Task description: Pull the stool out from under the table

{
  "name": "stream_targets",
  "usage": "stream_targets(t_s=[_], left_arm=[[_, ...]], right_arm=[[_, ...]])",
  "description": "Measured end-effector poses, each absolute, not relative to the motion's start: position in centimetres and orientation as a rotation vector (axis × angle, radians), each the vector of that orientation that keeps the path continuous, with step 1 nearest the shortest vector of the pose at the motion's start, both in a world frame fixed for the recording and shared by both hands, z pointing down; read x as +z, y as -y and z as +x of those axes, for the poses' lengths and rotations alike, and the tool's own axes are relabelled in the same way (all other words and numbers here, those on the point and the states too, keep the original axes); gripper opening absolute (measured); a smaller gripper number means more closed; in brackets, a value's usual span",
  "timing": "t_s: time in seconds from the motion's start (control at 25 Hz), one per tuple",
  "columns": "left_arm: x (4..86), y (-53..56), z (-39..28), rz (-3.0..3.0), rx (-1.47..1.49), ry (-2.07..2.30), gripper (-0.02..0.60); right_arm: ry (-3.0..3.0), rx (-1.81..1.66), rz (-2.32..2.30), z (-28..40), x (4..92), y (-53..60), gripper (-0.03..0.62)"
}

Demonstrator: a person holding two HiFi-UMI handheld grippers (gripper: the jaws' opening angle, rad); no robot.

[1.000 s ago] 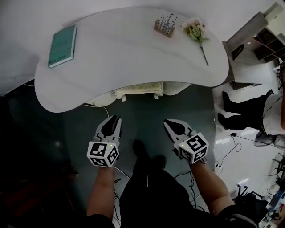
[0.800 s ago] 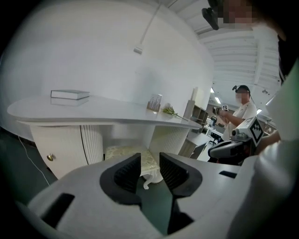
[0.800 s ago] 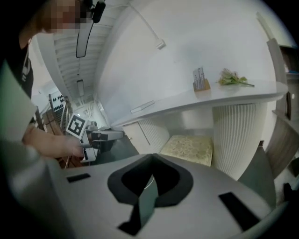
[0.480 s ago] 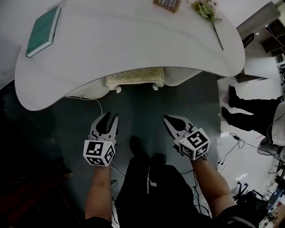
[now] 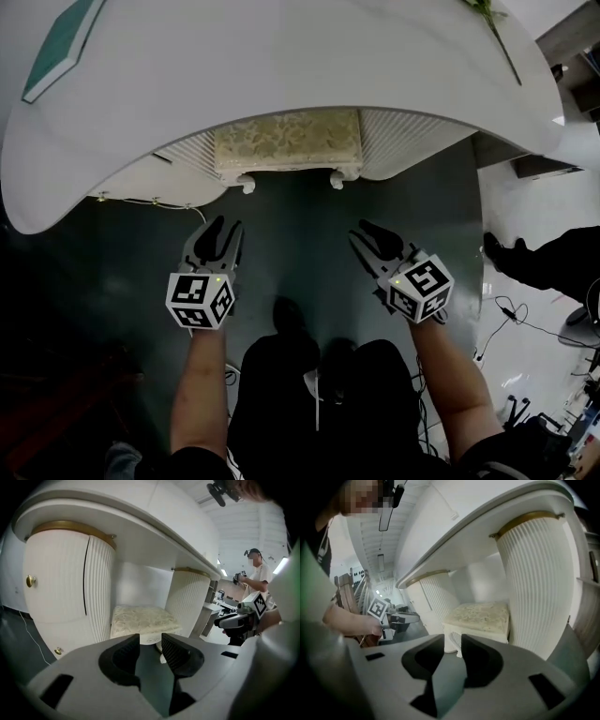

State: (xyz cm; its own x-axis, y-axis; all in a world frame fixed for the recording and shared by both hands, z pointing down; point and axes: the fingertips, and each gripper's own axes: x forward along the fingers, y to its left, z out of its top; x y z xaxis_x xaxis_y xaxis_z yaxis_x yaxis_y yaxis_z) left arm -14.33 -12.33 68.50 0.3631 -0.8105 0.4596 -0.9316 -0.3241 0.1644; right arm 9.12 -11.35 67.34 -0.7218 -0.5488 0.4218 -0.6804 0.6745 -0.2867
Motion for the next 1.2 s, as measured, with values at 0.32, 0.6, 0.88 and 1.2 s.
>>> stream_targets(t_s=[0.32,0.6,0.88,1.2], left_arm=[[74.7,15.6,-15.4,2.260,0.462,1.550,0.166],[80.8,19.9,-17.8,2.296,0.580,1.598,0.204],[84.0,23.9,-20.0,2.305,0.600,1.665,0.284],[85.9,27.0,-20.0,2.317,0.584,1.594,0.304]], right_arm=[[2.571,0.572,1.049,10.9,74.5,15.7,0.202],[2.492,0.488,1.195,13.1,80.8,22.7,0.287],[2.494,0.457,1.264,12.7,83.6,27.1,0.287],[2.319,0.232,1.101,10.4,85.6,29.4,0.293]])
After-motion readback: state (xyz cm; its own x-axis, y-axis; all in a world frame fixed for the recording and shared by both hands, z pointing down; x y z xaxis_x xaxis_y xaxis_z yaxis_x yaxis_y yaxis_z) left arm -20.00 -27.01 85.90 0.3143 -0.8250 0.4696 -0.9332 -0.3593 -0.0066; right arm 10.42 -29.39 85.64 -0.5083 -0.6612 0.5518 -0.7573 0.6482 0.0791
